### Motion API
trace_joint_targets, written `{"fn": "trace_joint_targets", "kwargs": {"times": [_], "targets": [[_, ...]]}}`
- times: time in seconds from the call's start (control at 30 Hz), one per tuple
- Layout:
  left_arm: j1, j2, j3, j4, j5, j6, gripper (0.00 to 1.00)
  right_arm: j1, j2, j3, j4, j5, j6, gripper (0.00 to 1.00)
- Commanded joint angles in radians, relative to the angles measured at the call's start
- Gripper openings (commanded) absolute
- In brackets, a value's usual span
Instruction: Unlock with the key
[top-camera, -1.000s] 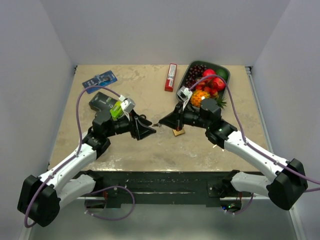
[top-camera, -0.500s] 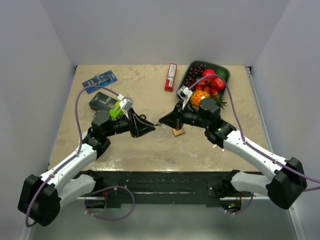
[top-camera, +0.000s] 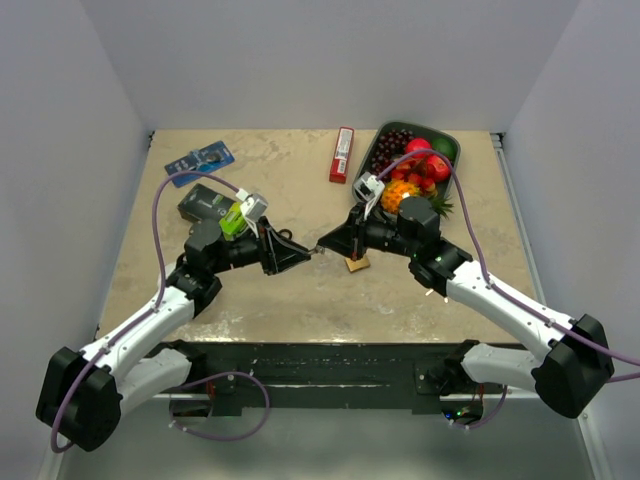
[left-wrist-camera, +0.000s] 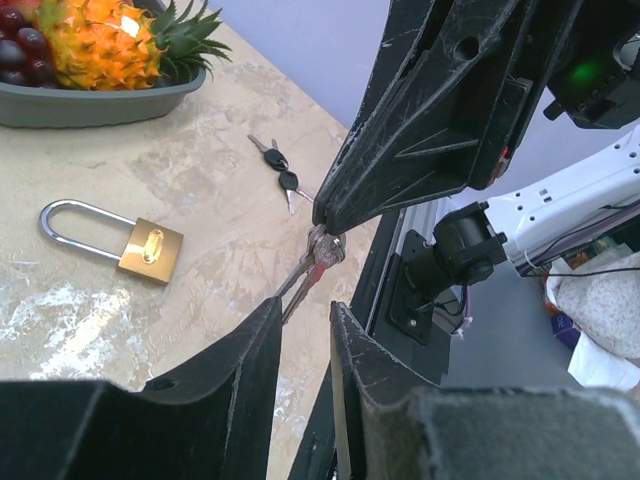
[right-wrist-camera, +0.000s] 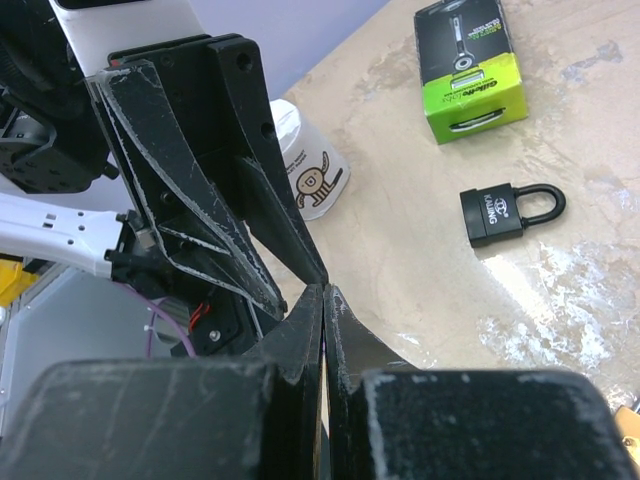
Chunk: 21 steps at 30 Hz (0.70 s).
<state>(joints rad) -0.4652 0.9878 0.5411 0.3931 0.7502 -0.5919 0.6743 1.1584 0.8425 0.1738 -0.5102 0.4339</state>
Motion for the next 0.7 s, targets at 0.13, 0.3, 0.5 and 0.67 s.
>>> {"fn": "trace_joint_targets", "kwargs": {"times": [0.13, 0.3, 0.5, 0.67], "targets": [[0.0, 0.015, 0.01, 0.027, -0.008, -0.009, 0.32, 0.002, -0.006, 0.015, 0.012, 0.029, -0.011, 0.0], [0.0, 0.02, 0.005, 0.027, -0.014, -0.014, 0.37, 0.004, -0.005, 0.017, 0.015, 0.025, -0.011, 0.0], [0.0, 0.015, 0.005, 0.007, -0.035, 0.004, 0.39, 0.002, -0.005, 0.013, 0.018, 0.024, -0.006, 0.0], [0.0, 0.012, -0.003, 0.041, -0.034, 0.021, 0.5, 0.002, -0.011, 0.003, 0.035, 0.019, 0.006, 0.0]]}}
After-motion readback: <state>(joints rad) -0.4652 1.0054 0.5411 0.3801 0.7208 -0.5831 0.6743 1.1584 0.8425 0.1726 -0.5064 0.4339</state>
